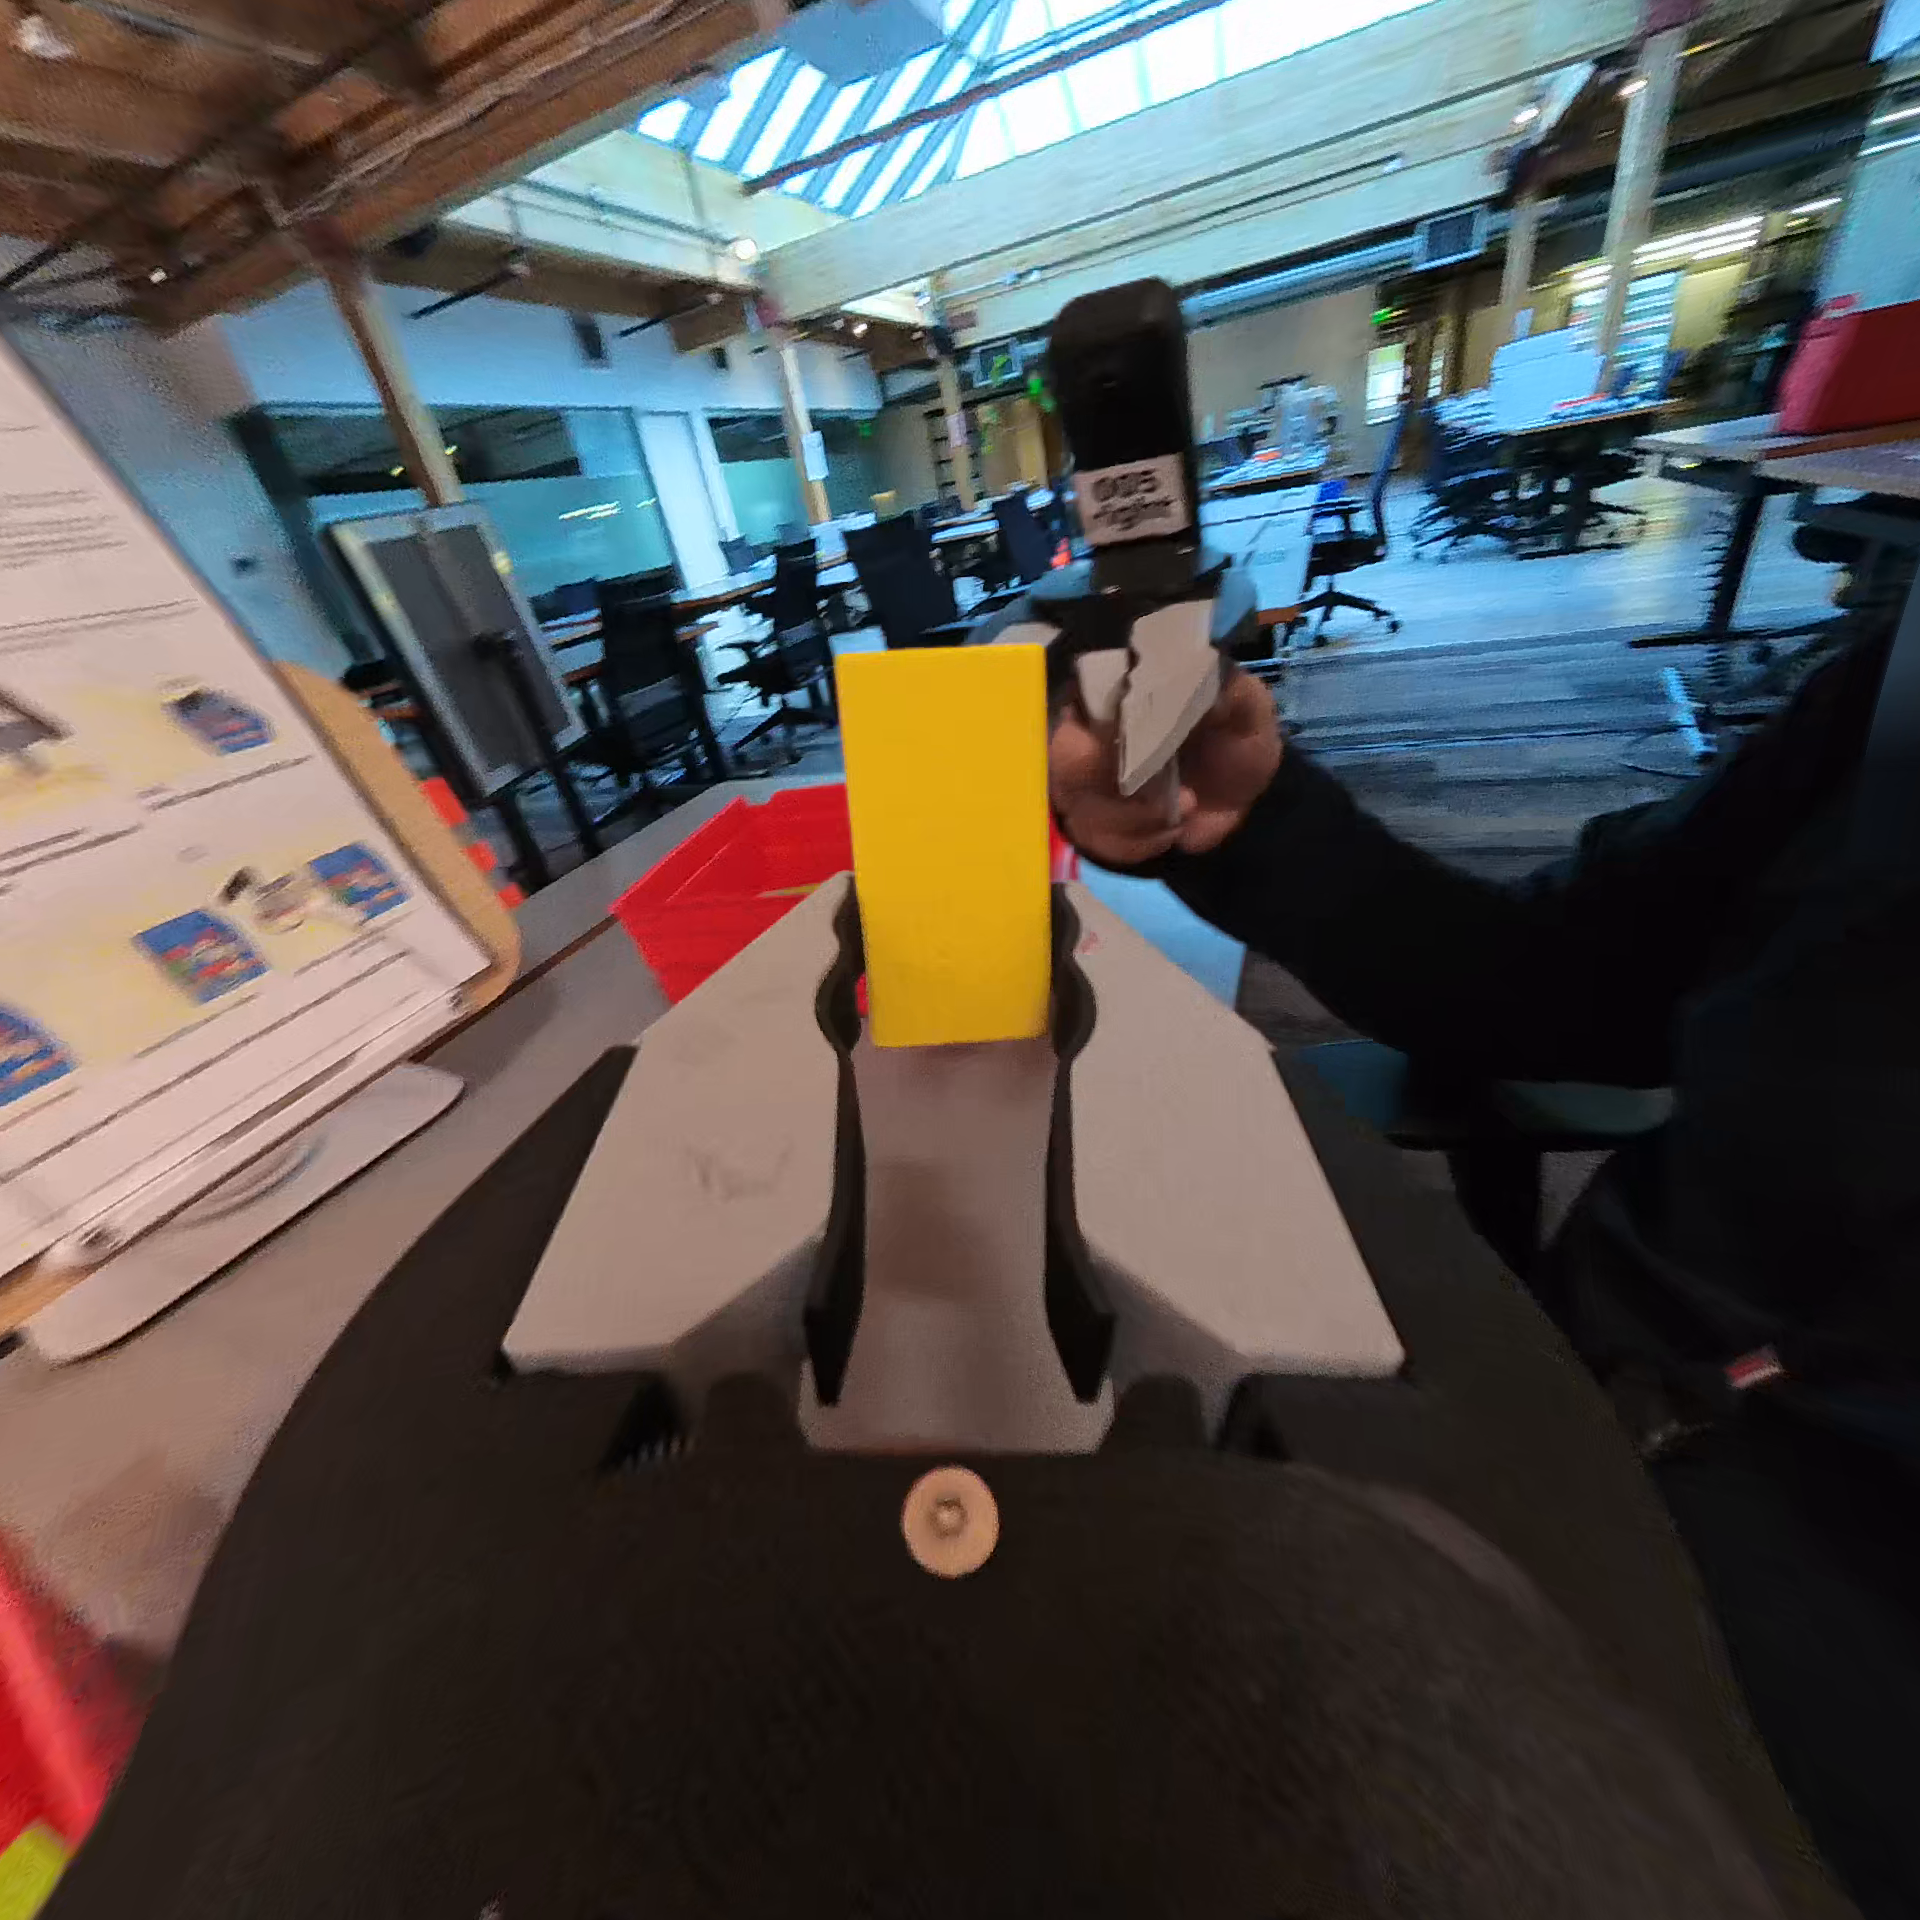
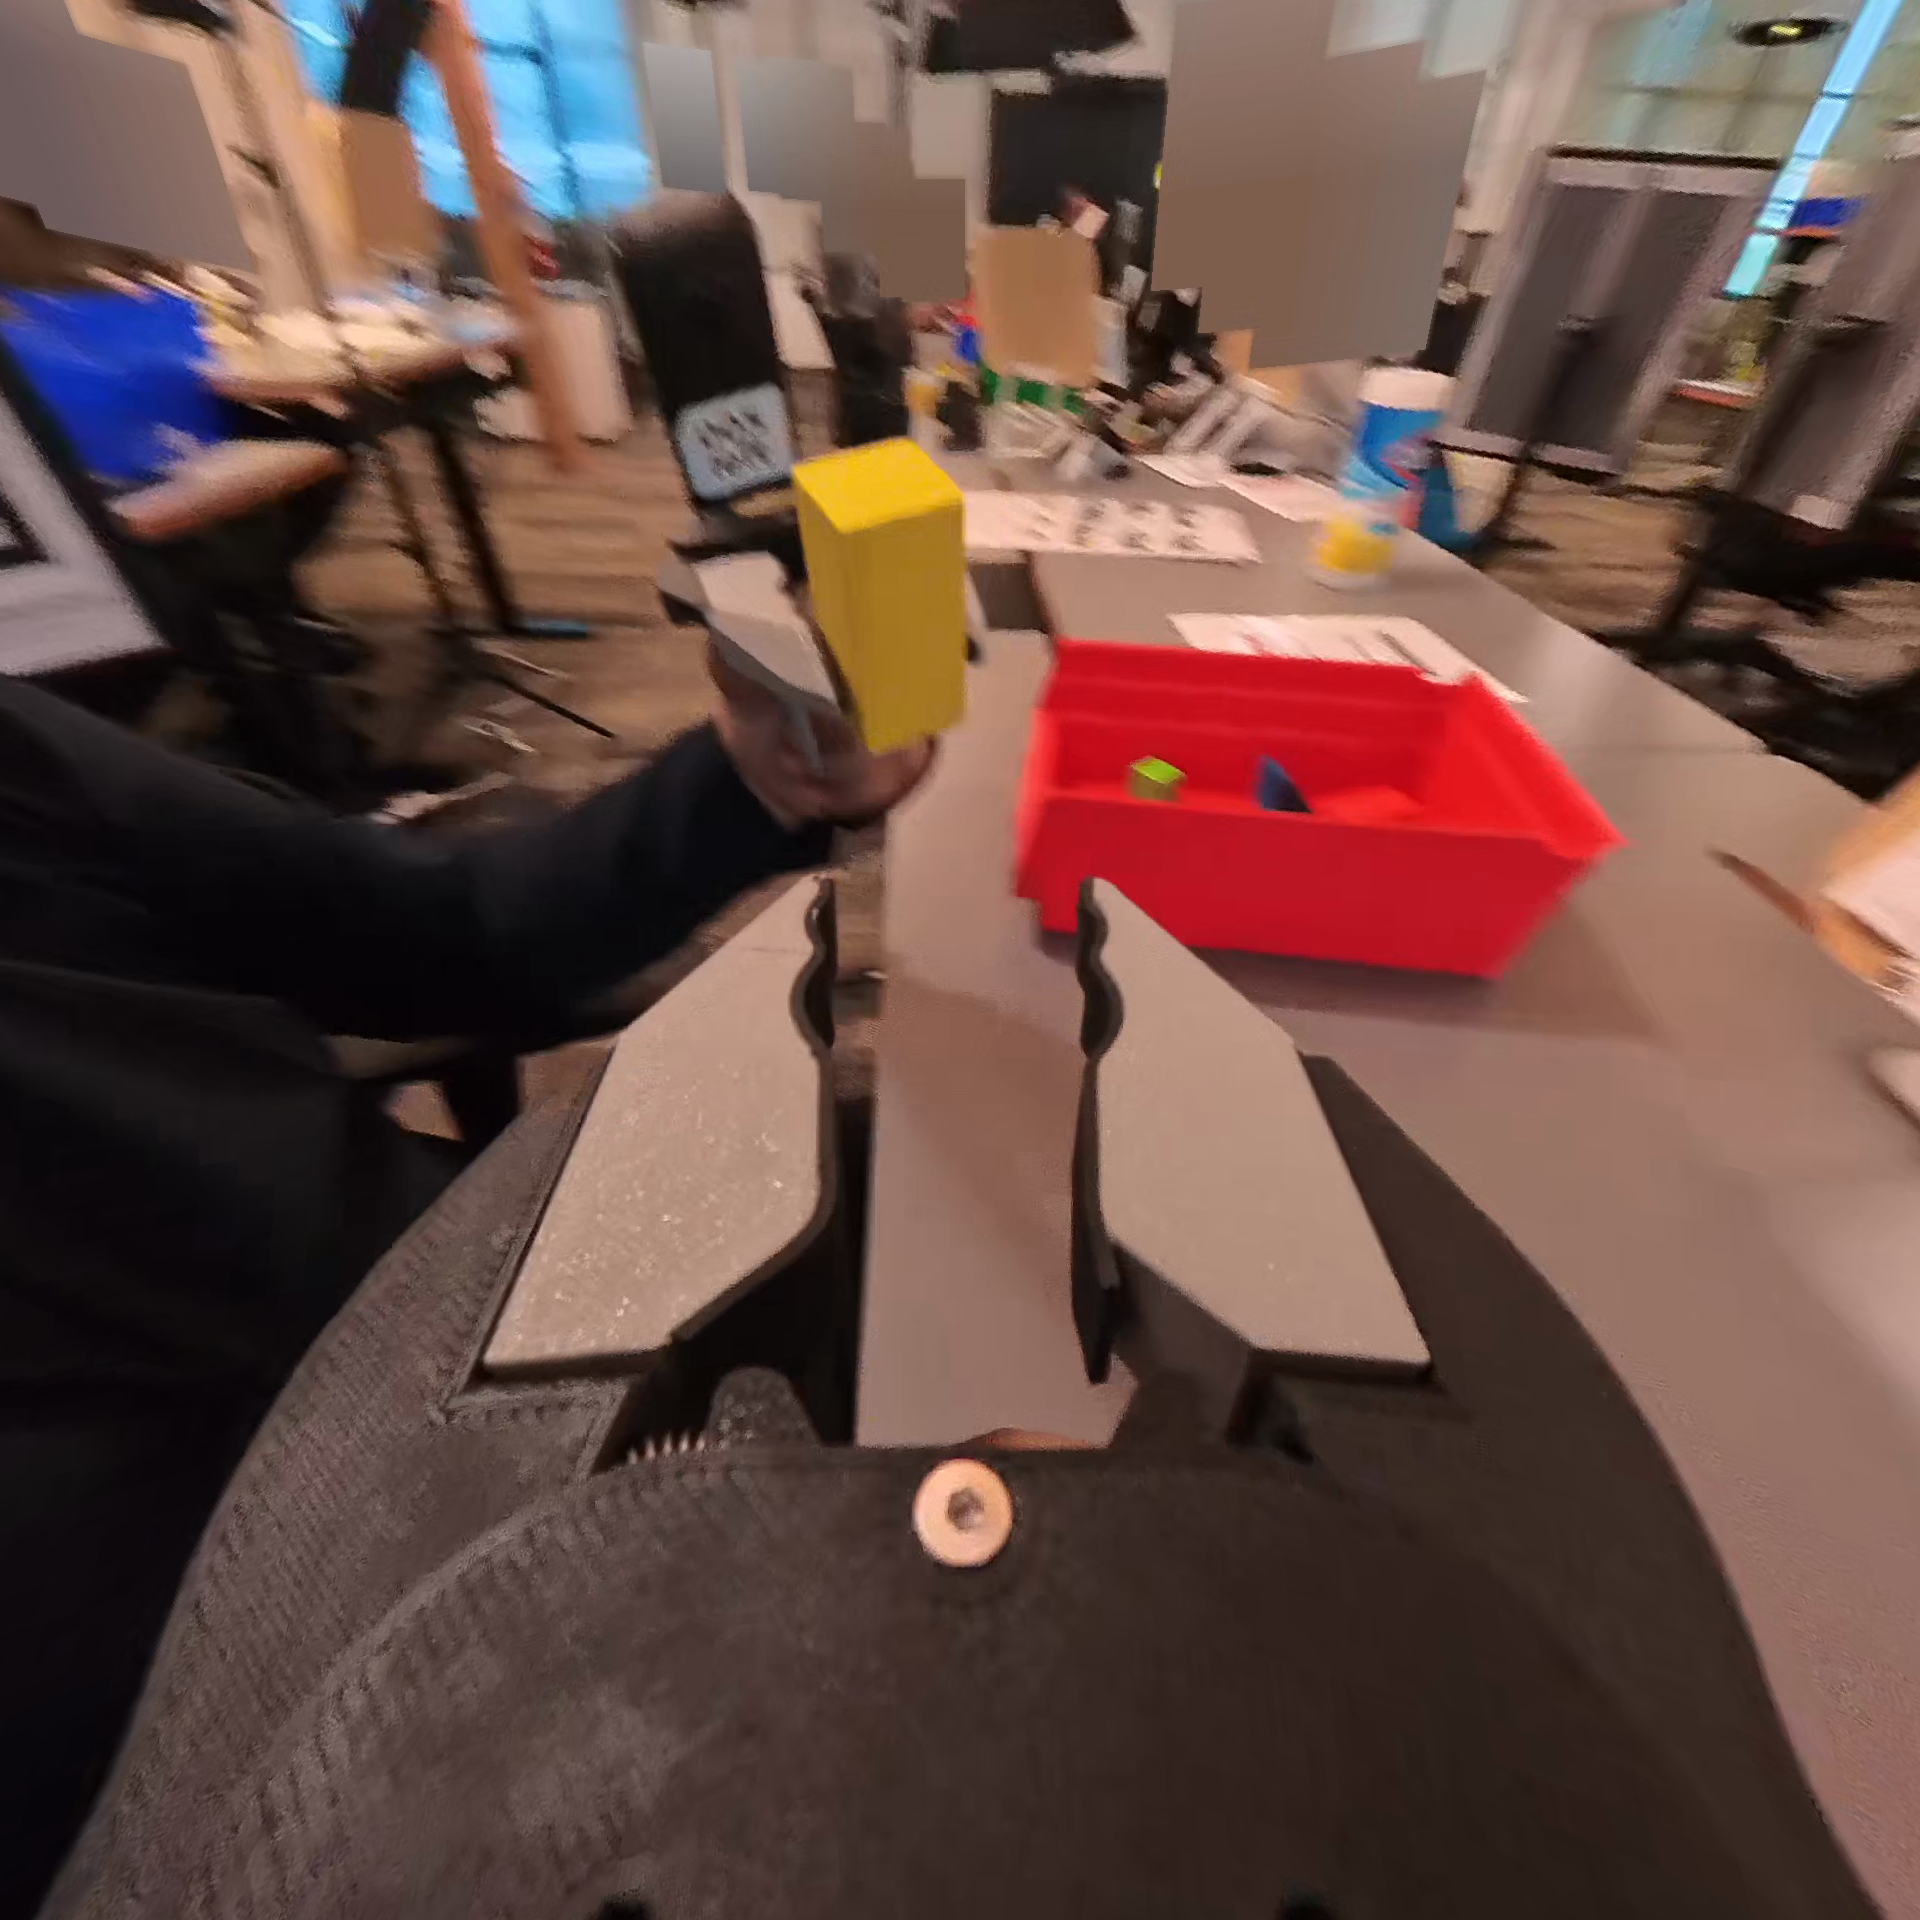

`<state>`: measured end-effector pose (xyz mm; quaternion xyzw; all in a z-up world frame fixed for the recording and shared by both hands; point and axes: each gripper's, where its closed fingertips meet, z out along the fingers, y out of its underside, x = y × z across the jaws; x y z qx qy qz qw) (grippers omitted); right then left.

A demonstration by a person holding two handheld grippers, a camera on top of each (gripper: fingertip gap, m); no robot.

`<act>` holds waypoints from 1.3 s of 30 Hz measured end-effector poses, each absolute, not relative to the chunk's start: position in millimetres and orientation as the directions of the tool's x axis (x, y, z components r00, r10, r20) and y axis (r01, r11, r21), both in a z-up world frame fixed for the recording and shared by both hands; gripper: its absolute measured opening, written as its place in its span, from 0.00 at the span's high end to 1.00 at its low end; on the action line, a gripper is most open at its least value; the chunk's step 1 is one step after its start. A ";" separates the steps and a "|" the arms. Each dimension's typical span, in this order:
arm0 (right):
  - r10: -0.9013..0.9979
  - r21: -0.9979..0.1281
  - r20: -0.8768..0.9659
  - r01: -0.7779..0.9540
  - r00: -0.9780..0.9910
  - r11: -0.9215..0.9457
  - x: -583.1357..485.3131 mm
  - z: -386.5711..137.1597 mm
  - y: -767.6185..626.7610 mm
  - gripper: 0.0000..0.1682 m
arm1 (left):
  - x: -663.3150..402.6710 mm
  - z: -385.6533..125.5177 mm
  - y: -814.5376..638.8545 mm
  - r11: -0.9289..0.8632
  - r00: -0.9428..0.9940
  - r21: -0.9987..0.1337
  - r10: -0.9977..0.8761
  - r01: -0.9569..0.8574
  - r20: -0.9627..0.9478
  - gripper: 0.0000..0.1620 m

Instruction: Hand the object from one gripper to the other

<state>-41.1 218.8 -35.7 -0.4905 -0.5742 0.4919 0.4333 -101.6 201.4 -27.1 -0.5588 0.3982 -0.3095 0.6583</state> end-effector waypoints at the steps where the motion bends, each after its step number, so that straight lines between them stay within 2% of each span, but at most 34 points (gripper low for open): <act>1: 0.984 -0.993 -0.001 0.120 -0.179 0.021 -44.4 -33.3 209.3 0.72 | -92.2 -27.3 195.2 0.190 0.467 -0.981 -0.865 -0.035 -0.184 0.80; 3: 0.977 -0.996 -0.006 0.085 -0.215 0.013 -48.7 -28.7 197.4 0.67 | -77.5 -31.0 186.5 0.192 0.430 -0.980 -0.881 -0.055 -0.197 0.79; 7: 0.956 -1.000 0.012 0.010 -0.293 0.015 -50.3 -18.8 174.6 0.64 | -61.6 -36.9 178.0 0.189 0.396 -0.979 -0.896 -0.072 -0.202 0.79; 12: 0.951 -0.999 0.024 0.016 -0.308 0.031 -59.0 -23.8 162.4 0.65 | -46.9 -49.2 179.0 0.161 0.372 -0.982 -0.909 -0.102 -0.188 0.79; 15: 0.956 -0.998 0.043 0.037 -0.291 0.056 -65.4 -31.1 161.6 0.70 | -40.1 -57.2 179.6 0.152 0.360 -0.980 -0.914 -0.126 -0.188 0.79; 17: 0.961 -0.997 0.060 0.037 -0.271 0.072 -67.4 -33.3 164.5 0.80 | -37.1 -58.3 176.9 0.142 0.341 -0.983 -0.924 -0.120 -0.175 0.79; 25: 0.975 -0.996 0.045 0.063 -0.219 0.060 -70.5 -38.4 177.6 0.80 | -38.7 -66.4 189.3 0.038 0.368 -0.993 -0.926 -0.112 -0.077 0.80; 29: 0.977 -1.000 -0.004 0.013 -0.211 -0.001 -60.1 -24.9 188.1 0.80 | -51.1 -64.2 199.2 0.009 0.426 -0.995 -0.903 -0.098 -0.050 0.71; 32: 0.996 -0.999 0.029 -0.047 -0.086 0.025 -35.0 -3.5 217.4 0.80 | -67.6 -61.7 208.4 0.009 0.498 -0.993 -0.865 -0.117 -0.067 0.71; 34: 0.996 -0.992 0.056 -0.111 0.071 0.064 -2.4 17.2 250.9 0.80 | -79.3 -57.6 212.6 0.014 0.542 -0.992 -0.837 -0.124 -0.079 0.71; 36: 0.940 -0.978 0.076 -0.160 0.334 0.136 46.1 34.9 301.3 0.80 | -87.5 -52.6 213.0 0.009 0.562 -0.993 -0.824 -0.114 -0.072 0.72; 39: 0.721 -0.963 0.053 -0.156 0.690 0.220 136.3 41.3 373.7 0.81 | -93.7 -50.4 215.7 -0.022 0.582 -0.995 -0.812 -0.096 -0.038 0.73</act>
